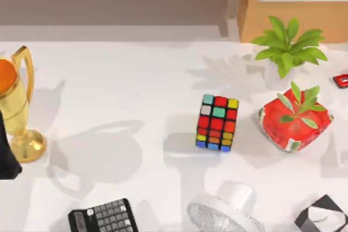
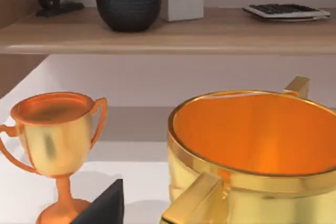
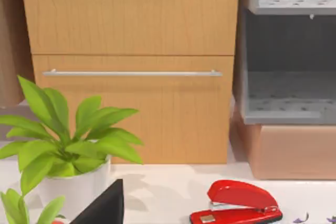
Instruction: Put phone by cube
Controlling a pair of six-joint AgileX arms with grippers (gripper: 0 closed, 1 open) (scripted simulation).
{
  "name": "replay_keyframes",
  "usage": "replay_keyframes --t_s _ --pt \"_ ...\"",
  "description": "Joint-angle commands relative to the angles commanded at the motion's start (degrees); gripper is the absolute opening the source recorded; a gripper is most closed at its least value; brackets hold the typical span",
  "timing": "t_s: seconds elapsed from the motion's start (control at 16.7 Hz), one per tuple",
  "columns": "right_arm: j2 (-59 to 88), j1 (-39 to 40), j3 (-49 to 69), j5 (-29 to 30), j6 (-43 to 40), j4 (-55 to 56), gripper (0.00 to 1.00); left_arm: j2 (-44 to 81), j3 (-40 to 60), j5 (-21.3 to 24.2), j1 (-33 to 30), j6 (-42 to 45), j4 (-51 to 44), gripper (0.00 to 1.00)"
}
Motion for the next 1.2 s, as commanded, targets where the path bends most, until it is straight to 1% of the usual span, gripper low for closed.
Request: replay_keyframes --t_s 0.24,0.48,0.66,0.84,1.02,1.2 --pt "0.0 0.0 0.0 0.0 0.0 0.0 1.0 1.8 0.9 0.1 0.7 0.7 -1.8 1.0" --pt "0.0 0.0 0.0 0.0 0.0 0.0 1.0 12.8 6.4 0.6 4.7 4.4 -11.8 1.0" --pt "0.0 0.0 0.0 0.0 0.0 0.0 1.0 27.2 14.0 0.3 9.9 8.7 -21.5 1.0" --pt "0.0 0.0 0.0 0.0 0.0 0.0 1.0 45.9 23.9 -0.7 16.1 13.7 -30.4 1.0" --pt "0.0 0.0 0.0 0.0 0.0 0.0 1.0 65.5 34.9 -1.5 21.7 19.3 -37.3 1.0" --pt "0.0 0.0 0.0 0.0 0.0 0.0 1.0 82.6 45.4 -1.6 25.6 25.0 -42.3 1.0"
